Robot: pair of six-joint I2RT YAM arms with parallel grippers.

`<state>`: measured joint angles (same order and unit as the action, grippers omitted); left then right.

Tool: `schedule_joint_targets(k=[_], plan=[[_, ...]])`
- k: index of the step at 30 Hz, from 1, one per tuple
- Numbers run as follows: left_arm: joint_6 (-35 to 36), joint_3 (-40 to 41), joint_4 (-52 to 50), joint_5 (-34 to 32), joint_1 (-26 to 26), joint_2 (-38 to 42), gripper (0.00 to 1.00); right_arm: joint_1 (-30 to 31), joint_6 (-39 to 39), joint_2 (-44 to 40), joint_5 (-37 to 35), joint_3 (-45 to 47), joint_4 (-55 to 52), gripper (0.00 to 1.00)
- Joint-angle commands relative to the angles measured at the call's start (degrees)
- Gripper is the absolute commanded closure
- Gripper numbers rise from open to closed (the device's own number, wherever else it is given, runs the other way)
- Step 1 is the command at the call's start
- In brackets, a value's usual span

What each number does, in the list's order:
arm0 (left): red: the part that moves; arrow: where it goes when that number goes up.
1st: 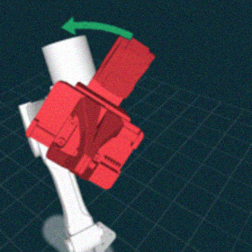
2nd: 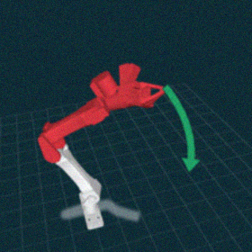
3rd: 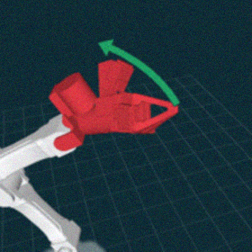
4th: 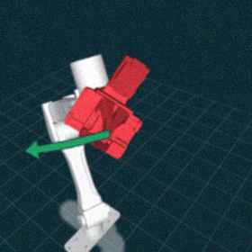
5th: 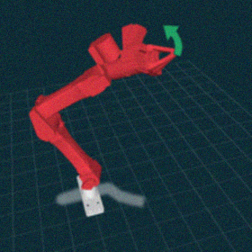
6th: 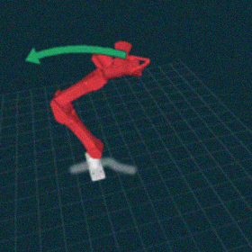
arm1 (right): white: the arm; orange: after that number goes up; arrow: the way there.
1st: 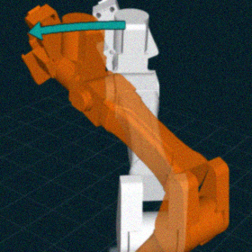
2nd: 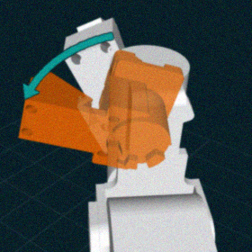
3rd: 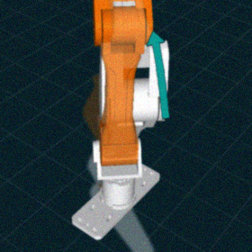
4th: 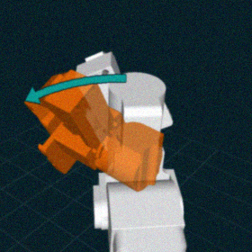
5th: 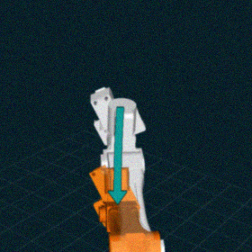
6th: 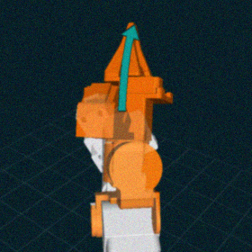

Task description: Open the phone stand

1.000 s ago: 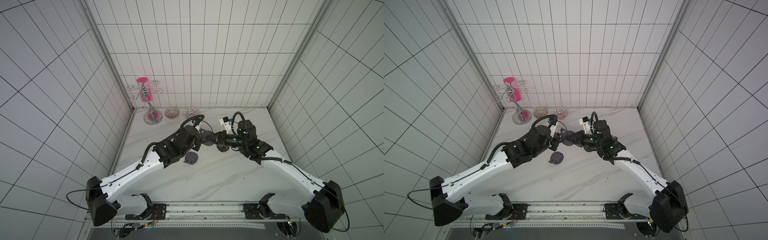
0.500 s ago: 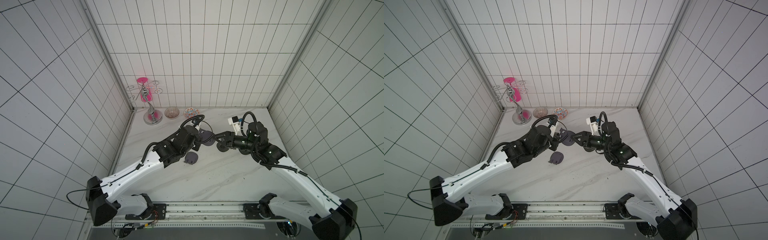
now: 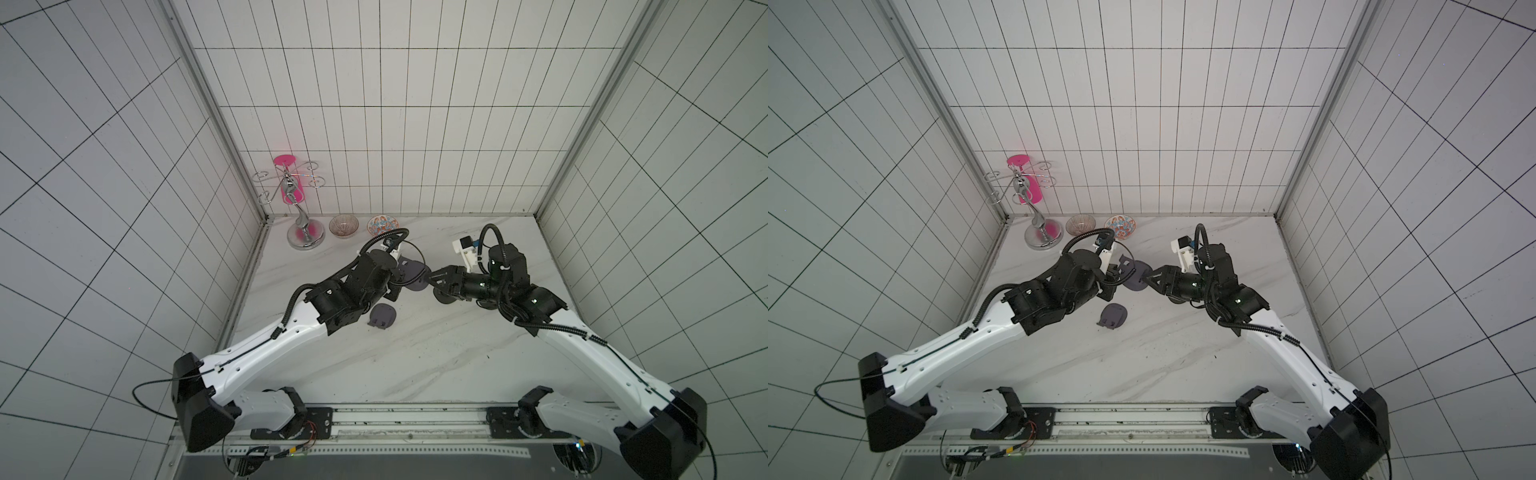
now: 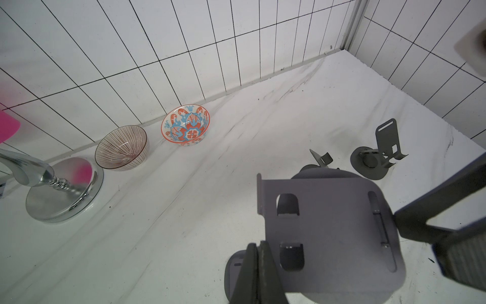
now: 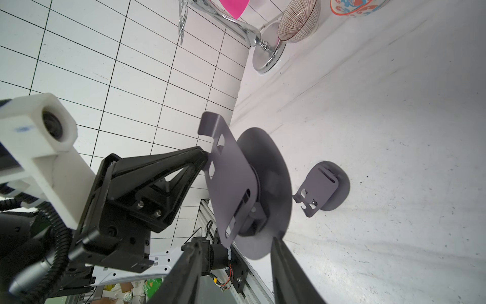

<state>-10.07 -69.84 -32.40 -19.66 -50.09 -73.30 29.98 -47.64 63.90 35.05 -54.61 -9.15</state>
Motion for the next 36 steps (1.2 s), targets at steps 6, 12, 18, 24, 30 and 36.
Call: schedule_joint_targets(k=[6,12,18,24,30,36], plan=[[0.6,-1.8,1.5,1.0,-0.2,1.3,1.0,-1.2,2.9,-0.4,-0.9,-4.2,-2.6,0.54],[0.9,-1.6,1.2,0.7,-0.3,1.7,1.0,-2.1,4.5,0.1,-1.0,-6.4,-4.5,0.54],[1.4,-1.8,0.5,-0.6,-0.2,1.2,1.0,-3.1,4.8,1.3,0.6,-8.3,-5.0,0.53],[1.5,-1.9,1.2,0.6,-0.3,1.3,1.0,-3.1,3.0,3.7,2.3,-6.9,-1.3,0.53],[1.7,-1.8,1.2,1.0,-0.3,1.3,1.0,-3.1,1.6,5.6,4.0,-7.0,2.0,0.52],[1.9,-1.9,1.4,1.3,-0.3,1.2,1.0,-3.1,0.8,7.6,5.5,-7.2,3.7,0.52]])
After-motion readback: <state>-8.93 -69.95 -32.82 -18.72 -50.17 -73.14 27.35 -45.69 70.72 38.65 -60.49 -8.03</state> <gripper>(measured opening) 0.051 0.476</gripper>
